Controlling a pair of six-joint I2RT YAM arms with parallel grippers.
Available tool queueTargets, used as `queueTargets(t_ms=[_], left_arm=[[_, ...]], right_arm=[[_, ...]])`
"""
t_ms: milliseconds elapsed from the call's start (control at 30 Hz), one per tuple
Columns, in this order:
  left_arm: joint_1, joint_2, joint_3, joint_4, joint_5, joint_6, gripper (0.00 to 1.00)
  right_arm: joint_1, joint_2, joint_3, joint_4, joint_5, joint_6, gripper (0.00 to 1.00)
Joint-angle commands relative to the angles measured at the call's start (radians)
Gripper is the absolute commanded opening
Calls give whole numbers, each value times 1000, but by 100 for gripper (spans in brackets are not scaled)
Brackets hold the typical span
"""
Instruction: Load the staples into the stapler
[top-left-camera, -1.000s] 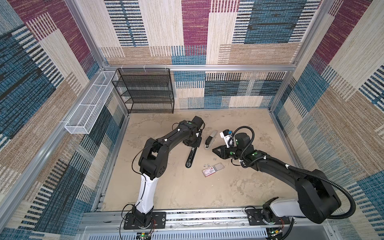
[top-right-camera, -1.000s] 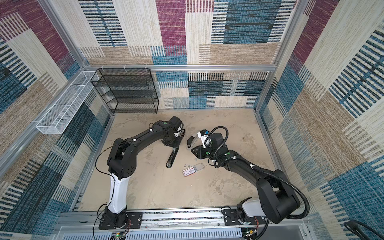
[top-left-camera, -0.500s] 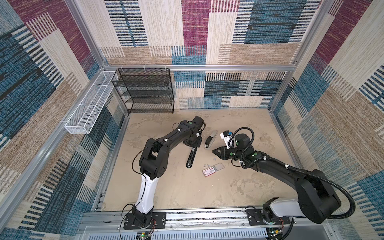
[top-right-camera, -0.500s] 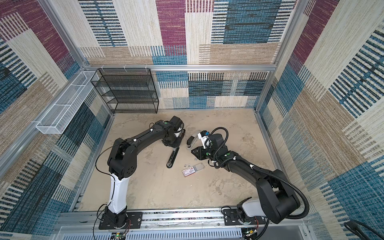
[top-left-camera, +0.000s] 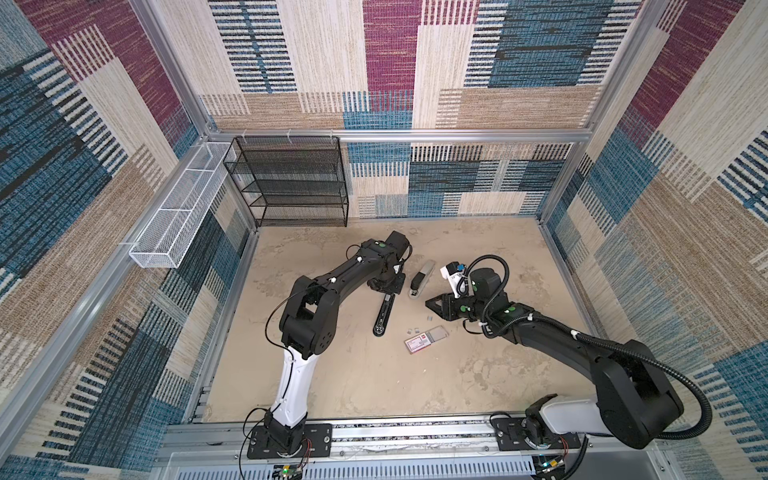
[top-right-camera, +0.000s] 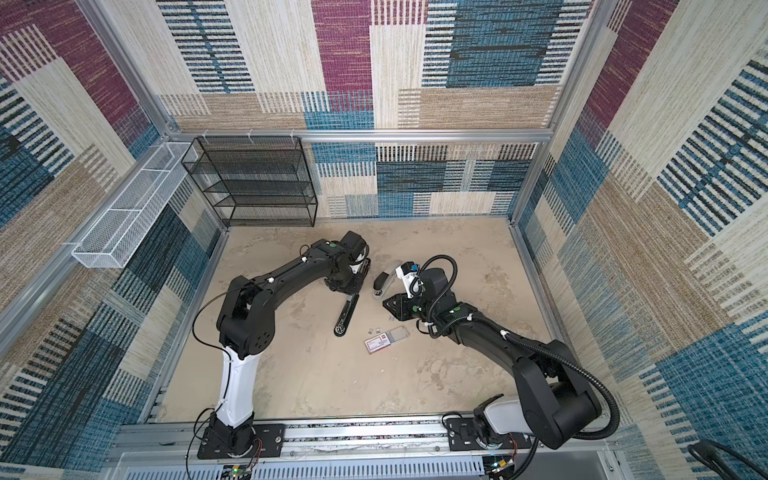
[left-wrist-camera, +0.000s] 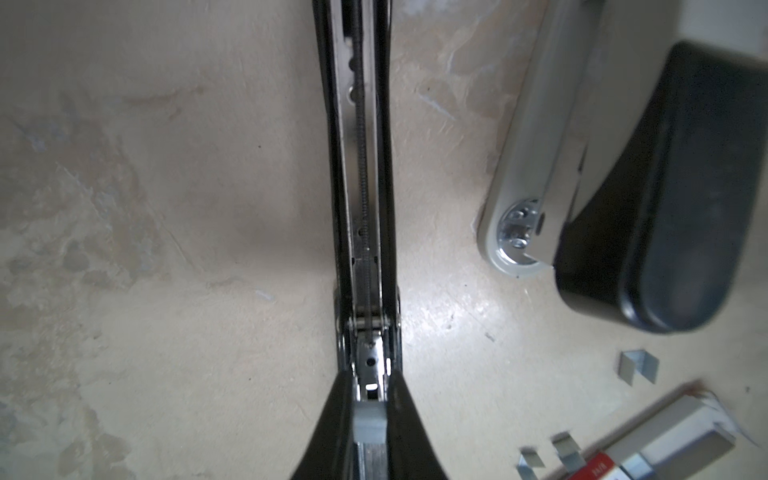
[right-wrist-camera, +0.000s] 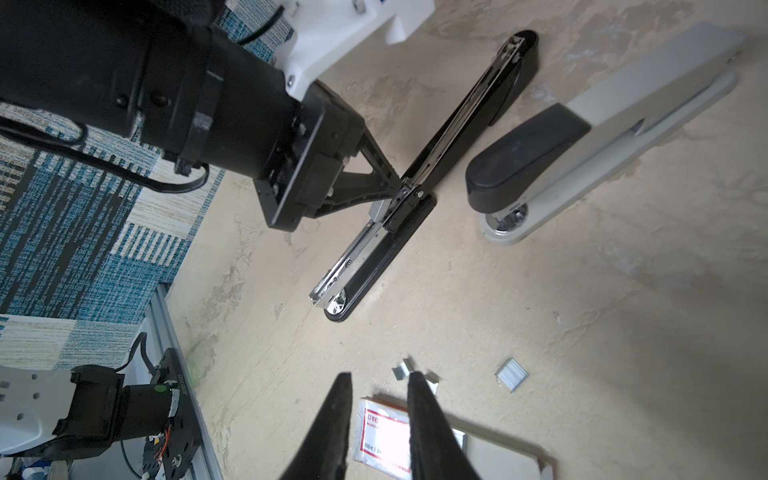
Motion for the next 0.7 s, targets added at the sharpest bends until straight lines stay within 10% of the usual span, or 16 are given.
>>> queueTargets(t_ms=[0, 667], left_arm=[[-2, -5, 16, -17, -10, -8, 10], [-13, 5, -14, -17, -55, -17, 9]], right_arm=[[-2, -4, -3, 38, -11, 6, 27], [0, -10, -1, 33, -13, -2, 28]])
